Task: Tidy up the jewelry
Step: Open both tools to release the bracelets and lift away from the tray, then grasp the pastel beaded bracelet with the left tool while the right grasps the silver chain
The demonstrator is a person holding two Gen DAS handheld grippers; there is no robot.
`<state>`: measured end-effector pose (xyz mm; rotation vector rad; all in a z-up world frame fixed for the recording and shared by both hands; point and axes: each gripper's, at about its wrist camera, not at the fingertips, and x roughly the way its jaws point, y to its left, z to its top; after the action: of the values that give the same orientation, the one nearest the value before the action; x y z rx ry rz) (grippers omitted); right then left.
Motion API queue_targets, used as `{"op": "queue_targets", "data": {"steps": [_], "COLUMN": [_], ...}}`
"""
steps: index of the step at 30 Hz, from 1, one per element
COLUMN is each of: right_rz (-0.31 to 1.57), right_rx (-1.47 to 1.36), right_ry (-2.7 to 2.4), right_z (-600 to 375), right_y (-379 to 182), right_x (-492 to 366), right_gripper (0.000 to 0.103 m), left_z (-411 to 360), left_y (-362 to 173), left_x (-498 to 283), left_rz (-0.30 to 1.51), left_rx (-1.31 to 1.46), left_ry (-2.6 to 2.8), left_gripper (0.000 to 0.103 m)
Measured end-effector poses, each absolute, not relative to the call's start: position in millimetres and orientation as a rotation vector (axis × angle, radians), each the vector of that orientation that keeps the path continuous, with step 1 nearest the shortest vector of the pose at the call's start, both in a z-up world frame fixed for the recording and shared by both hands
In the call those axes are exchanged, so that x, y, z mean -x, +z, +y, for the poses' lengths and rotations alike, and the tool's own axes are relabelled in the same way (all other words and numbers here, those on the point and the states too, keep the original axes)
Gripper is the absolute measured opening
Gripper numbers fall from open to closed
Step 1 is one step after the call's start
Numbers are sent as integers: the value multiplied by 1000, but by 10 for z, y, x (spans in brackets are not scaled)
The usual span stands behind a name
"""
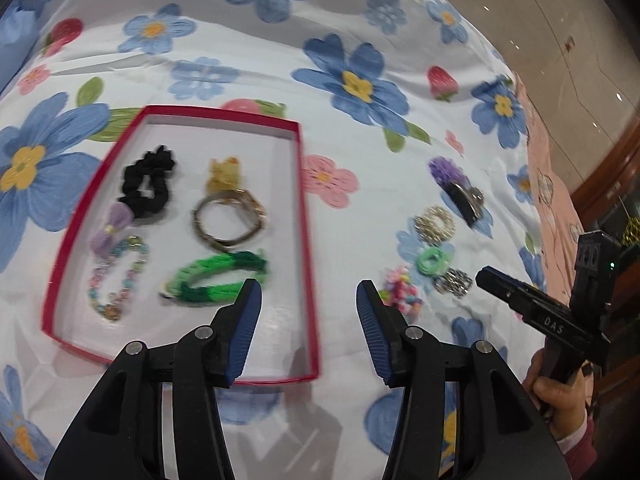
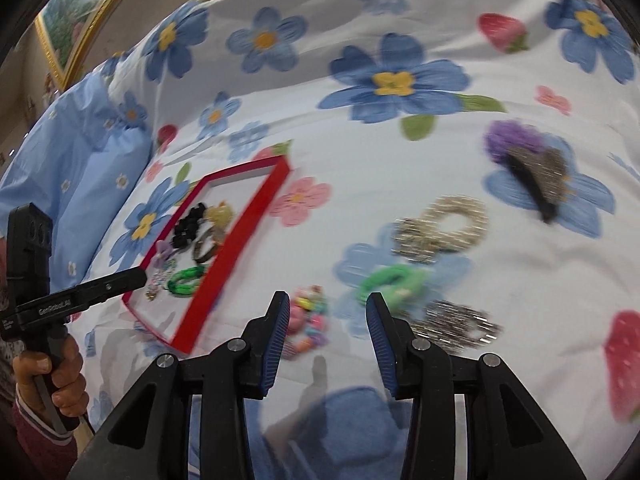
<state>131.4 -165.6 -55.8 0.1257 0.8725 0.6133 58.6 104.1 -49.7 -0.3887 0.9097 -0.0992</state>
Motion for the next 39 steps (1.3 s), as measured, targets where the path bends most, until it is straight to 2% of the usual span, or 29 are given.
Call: {"op": "queue_targets", "data": {"steps": [12,21,25,28,35,38,39], "right_rz": [881,900,902,909,928,929,926], "right_rx": [-172,-173,-121,-71,0,32,45], "right_ry": [505,499,507,516,525,520,519], "right_z": [-2295,-2375,-2305,-2238,-2150,-2092,-2069], "right_y": [-687,-813,-857,-908,-1021,-1074,-1087], "right_x": [-1276,-1300,-1350,-1403,-1520,-1554,-1561], "right_gripper": [42,43,58,58,58,59,59], "left_z": [419,-82,-201,-271,-385,-407,-412], "left_y": [-495,-629,-725,-795,-1005,-1075,-1094], "left_x": [-668,-760,-861,-945,-1104,-1153,-1159], "left_rz": [955,1005,1030,1045,1088,1098,1099], "left_rx": [296,211,187,168,112,94,85], "left_ry": [-209,-307,-332,-350,-358,-352,-353], "left_gripper": [48,48,48,42,36,25,18]}}
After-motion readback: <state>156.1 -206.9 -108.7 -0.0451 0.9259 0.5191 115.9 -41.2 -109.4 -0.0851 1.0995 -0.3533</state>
